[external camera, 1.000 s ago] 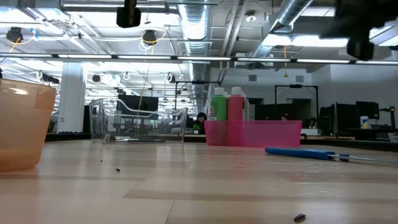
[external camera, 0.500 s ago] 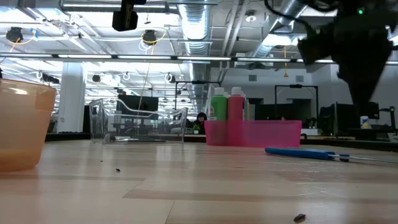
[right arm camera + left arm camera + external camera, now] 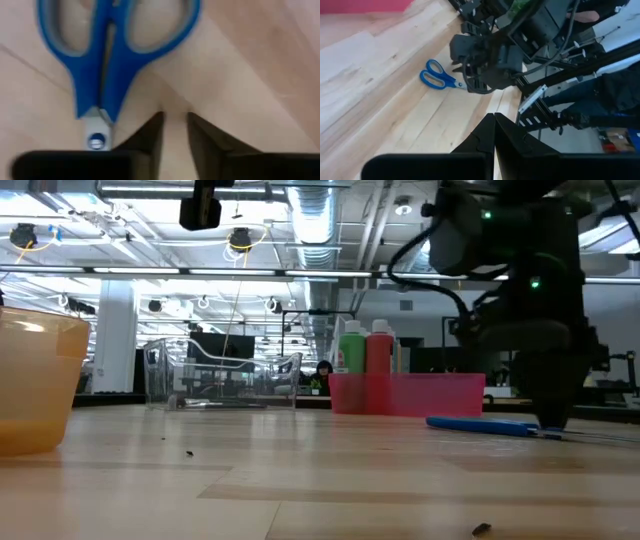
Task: Pick & Place Paint Supplies
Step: Put the blue scissors into the orange bin
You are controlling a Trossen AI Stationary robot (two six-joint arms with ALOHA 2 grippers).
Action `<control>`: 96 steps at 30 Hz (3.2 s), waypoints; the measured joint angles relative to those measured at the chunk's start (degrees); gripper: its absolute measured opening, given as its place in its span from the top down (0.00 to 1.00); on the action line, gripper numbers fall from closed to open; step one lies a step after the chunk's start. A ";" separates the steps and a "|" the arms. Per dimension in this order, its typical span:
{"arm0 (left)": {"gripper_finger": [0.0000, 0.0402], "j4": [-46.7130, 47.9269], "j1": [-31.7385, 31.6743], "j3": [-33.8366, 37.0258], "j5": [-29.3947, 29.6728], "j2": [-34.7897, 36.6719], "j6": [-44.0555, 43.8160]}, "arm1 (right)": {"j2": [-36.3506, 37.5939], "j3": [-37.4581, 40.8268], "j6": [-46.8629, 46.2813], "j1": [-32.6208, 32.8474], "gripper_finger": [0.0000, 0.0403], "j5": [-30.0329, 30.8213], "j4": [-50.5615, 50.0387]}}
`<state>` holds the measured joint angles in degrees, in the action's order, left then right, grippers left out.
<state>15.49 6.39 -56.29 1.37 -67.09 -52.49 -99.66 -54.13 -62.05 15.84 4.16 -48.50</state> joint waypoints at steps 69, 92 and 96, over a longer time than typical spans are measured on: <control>1.00 9.94 0.39 0.02 3.16 -1.23 -0.92 | 98.91 44.18 55.69 -12.14 1.00 -10.28 49.44; 1.00 6.72 2.11 -0.02 4.28 -9.50 -6.88 | 98.97 53.66 61.91 -13.77 1.00 -10.25 50.66; 1.00 6.56 4.27 -0.02 4.31 -11.17 -9.69 | 98.95 53.66 62.00 -13.71 1.00 -10.24 50.46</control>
<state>22.05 10.66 -56.31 5.68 -78.26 -62.17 -0.71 -0.47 -0.05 2.13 -6.09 1.95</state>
